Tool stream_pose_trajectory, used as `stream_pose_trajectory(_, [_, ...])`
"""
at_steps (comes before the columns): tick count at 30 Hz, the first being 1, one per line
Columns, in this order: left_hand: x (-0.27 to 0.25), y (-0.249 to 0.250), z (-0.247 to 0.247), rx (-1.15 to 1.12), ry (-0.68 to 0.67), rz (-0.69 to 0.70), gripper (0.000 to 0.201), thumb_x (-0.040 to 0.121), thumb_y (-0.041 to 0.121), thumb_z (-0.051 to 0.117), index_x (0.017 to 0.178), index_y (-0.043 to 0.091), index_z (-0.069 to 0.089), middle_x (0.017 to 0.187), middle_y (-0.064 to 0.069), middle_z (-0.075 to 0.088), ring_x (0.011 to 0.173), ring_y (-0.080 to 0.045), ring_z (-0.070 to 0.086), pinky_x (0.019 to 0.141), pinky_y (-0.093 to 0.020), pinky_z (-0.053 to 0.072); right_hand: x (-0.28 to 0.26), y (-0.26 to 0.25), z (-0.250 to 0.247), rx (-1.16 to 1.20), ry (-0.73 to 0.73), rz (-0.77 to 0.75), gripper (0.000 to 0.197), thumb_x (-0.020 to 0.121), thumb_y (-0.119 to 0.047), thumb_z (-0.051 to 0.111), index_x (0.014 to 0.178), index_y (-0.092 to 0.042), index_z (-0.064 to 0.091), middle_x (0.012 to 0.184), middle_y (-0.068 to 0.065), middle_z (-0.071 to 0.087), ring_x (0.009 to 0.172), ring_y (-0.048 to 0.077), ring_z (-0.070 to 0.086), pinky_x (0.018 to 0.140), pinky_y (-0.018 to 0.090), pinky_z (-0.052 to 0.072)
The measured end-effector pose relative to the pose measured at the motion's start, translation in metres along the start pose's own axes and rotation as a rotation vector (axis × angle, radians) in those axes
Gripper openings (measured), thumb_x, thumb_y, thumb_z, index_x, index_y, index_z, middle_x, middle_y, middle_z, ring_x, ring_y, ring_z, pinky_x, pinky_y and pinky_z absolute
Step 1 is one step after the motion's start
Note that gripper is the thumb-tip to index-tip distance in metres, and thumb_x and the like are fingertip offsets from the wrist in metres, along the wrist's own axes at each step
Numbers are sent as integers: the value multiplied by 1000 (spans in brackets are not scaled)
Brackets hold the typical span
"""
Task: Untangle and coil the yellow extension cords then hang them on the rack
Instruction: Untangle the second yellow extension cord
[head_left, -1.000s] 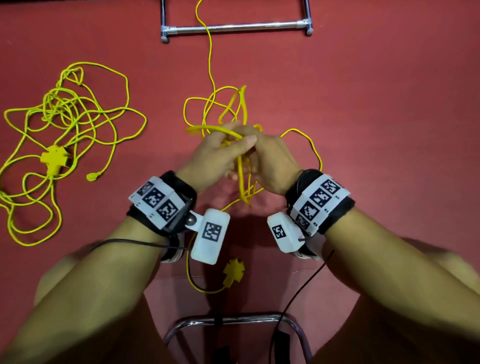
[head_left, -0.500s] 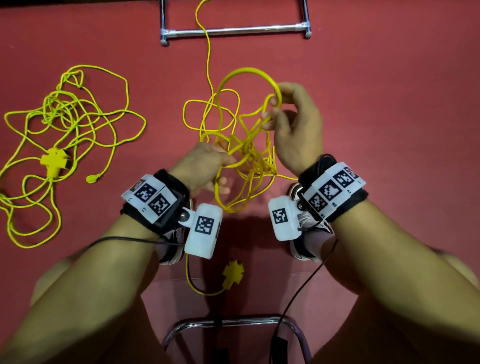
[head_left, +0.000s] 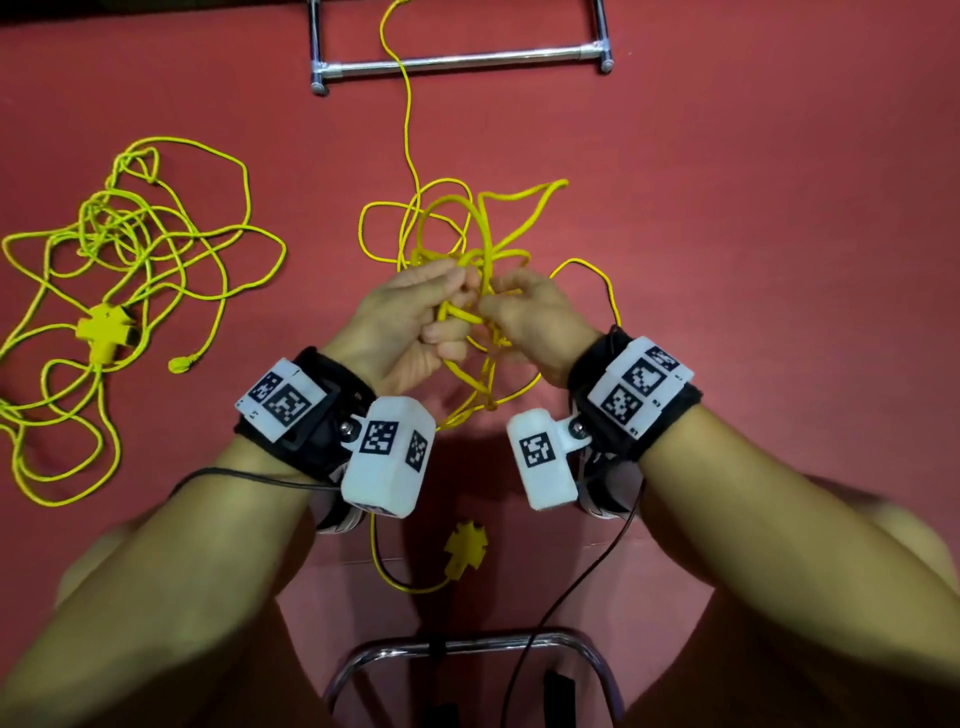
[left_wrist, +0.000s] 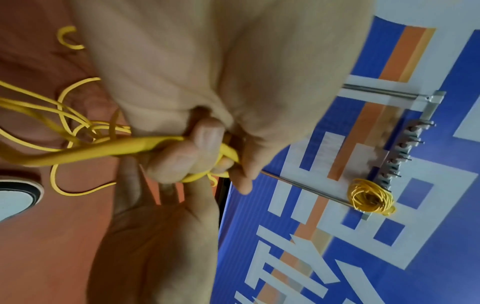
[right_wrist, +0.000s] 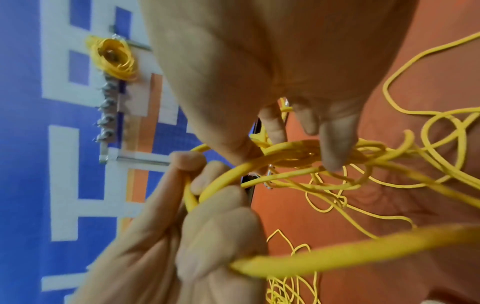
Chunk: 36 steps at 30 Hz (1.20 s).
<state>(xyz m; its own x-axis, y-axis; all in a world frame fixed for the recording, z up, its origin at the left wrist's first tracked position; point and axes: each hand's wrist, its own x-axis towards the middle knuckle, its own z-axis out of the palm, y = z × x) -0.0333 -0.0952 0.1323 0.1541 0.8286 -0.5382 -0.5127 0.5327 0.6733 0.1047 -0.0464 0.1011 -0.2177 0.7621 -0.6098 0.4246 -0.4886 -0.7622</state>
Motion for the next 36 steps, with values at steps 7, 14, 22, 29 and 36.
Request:
stream_pose_trajectory(7, [1,12,-7,269,223,-99,23,102,19,49,79,18,53,73,4,50,38,-6,35,41,-18,36,3,14,-12,-413,170,-223,21,74,-1,63,73,-14,47,60,-2,46,68,28,48,59,29,29])
stream_pose_trajectory(14, [9,13,-40,288,629,-63,29,102,29,47,74,23,45,91,4,55,32,-5,33,37,-12,25,3,-11,-51,-520,350,-415,11,66,-15,50,77,-18,49,72,6,53,71,30,47,68,41,40])
stream_pose_trajectory(22, [3,18,-24,144,333,-169,35,101,30,38,67,21,38,66,4,50,29,-5,18,36,-15,10,3,-30,-58,-265,513,-504,41,76,-27,55,111,-8,61,108,4,60,107,25,55,94,36,42])
stream_pose_trajectory(29, [1,3,2,257,-21,-156,57,103,29,34,47,22,45,55,3,44,30,-4,20,40,-21,8,-4,-5,-8,17,-153,105,69,87,-68,46,101,-3,66,87,18,72,67,28,71,61,38,59])
stream_pose_trajectory(36, [-3,-12,12,475,103,-261,24,87,25,57,69,12,64,70,-3,63,56,-16,58,60,-27,50,-3,-21,-7,763,16,145,11,99,6,44,101,-3,52,79,9,59,49,11,62,41,22,50])
